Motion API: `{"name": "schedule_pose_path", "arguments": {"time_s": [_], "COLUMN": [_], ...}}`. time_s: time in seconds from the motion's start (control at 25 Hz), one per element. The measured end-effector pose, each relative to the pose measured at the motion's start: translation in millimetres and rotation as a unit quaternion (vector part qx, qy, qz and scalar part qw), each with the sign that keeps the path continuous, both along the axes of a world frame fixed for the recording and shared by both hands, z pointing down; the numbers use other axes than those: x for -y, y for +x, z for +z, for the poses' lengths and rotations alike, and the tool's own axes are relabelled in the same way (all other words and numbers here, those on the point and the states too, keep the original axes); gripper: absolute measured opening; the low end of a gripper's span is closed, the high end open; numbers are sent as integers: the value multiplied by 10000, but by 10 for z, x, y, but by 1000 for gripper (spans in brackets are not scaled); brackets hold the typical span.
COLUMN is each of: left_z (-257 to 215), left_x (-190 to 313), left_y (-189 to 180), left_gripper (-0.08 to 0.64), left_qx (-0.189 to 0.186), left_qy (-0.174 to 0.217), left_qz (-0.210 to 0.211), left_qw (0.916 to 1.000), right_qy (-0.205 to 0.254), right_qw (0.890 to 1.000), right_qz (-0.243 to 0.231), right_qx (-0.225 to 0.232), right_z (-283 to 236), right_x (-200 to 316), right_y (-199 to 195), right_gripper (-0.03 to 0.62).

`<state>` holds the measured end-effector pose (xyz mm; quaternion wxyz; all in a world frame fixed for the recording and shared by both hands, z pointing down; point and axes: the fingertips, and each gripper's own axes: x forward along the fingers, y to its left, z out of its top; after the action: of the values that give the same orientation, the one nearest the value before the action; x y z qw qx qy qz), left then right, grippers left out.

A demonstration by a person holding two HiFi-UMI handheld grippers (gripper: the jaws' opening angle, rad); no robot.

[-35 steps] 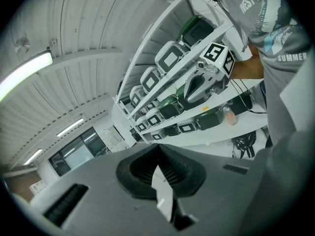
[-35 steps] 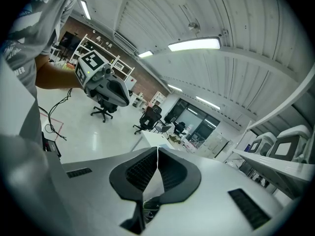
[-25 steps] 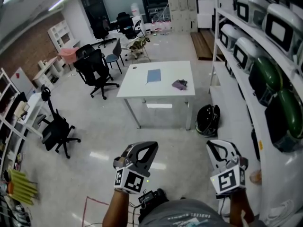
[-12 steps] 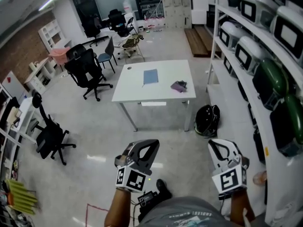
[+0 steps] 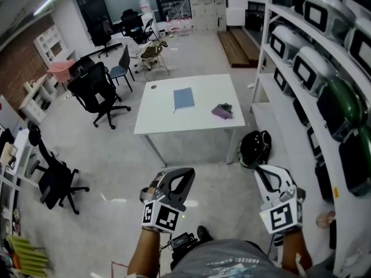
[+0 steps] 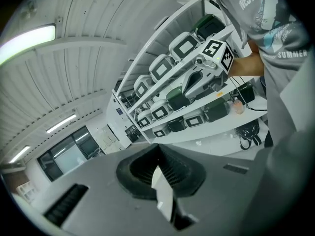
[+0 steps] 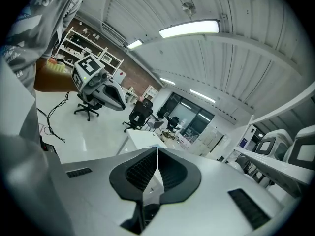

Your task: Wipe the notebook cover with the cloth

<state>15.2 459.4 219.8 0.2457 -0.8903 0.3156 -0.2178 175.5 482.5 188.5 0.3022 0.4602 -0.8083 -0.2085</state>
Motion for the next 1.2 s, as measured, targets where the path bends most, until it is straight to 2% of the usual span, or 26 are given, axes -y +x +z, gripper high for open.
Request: {"name": "schedule_pose_path", "arguments": {"time_s": [0.4,0.64,0.92,1.2], "left_z": [-135,-70,-43,13], "left_x": [558,825,1274,1945], "left_y": [-445,-509,-591,-399], "left_gripper": [2,2,2,2], "left_qx": [-197,-185,-141,-36], "left_qy": [179,101,63,-19], "left_qz": [14,-24,-350,-652], "left_qw": [9996,9998,9993,9979], "right_qy": [17,-94,-125,-195], "right_qw": [9998,9998,9998,9988], "right_qz": [132,123,-126,-455], "right_qx": [-176,-132,-112,-38], "right_z": [-36,27,63,167], "right_x": [494,806,1363,2168], "right_y": [-330,-355,-363,-182], "right_gripper": [32,32,32,32]}}
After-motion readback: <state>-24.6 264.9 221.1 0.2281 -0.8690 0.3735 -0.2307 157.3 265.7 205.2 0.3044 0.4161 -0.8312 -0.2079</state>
